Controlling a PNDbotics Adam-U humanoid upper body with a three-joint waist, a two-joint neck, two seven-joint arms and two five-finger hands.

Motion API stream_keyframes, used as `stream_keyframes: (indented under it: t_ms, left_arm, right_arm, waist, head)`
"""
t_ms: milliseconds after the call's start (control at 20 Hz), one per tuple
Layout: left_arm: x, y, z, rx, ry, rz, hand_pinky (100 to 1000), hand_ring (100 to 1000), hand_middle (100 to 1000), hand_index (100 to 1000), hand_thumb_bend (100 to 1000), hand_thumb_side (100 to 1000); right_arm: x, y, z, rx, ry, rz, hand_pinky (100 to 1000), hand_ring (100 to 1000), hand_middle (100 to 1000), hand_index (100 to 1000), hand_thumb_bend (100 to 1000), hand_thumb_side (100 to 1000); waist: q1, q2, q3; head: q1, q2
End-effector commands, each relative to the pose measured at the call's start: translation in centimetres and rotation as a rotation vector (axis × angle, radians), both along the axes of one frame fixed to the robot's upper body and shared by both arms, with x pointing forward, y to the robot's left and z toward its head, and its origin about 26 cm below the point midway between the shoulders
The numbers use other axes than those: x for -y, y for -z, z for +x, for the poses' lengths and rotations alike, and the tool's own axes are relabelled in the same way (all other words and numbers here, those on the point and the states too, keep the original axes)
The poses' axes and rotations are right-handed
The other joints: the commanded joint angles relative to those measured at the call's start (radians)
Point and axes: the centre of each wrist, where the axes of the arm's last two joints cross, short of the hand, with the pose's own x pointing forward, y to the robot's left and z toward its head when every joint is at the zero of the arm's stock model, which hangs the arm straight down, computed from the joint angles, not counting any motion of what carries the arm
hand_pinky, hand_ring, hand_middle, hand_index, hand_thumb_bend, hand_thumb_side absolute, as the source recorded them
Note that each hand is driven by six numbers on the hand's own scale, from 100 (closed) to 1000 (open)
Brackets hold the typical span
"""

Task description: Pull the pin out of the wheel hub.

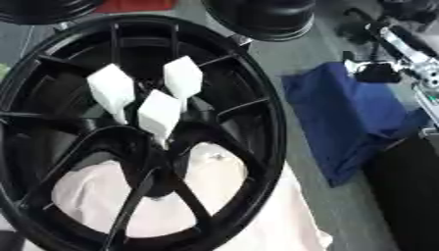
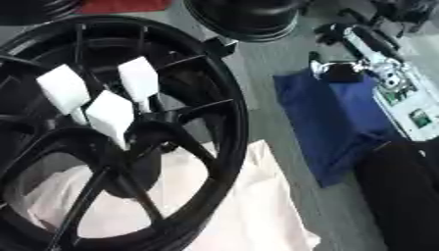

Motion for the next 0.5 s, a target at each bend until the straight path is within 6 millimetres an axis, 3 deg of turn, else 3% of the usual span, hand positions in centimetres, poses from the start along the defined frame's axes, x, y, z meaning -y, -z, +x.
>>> stream_keyframes:
  t_ms: [50,100,500]
  left_arm:
    - [0.1,-0.7,-0.2,0.027,0.018,0.004,819,596,646,788,360,682]
    - [0.2,-0.7,-0.1,0.026,0.02,0.004,820,596,646,788,367,682]
    - [0.5,-0.8,-0.1,0.031,0.036,0.0,820,594,646,787,366,679]
  right_arm:
    - [-2.7,-1.9,0.1,0.107,-0.123,-0.016,969,766,620,802,100,632]
    - [-3.6,-2.3,0.2,0.137,-0.169,-0.011,973,758,608,793,100,590]
    - [-8.8,-3.7,2.0,0.31,-0.448,0.114,988,726,562,754,100,636]
  waist:
    - [0.003,-0.026,0.004]
    - [0.002,-0.025,0.007]
    - [0.003,-0.025,0.03]
  head:
    - [-0.013,-0.005]
    - [-0.018,-0.004]
    - [-0.035,-0.008]
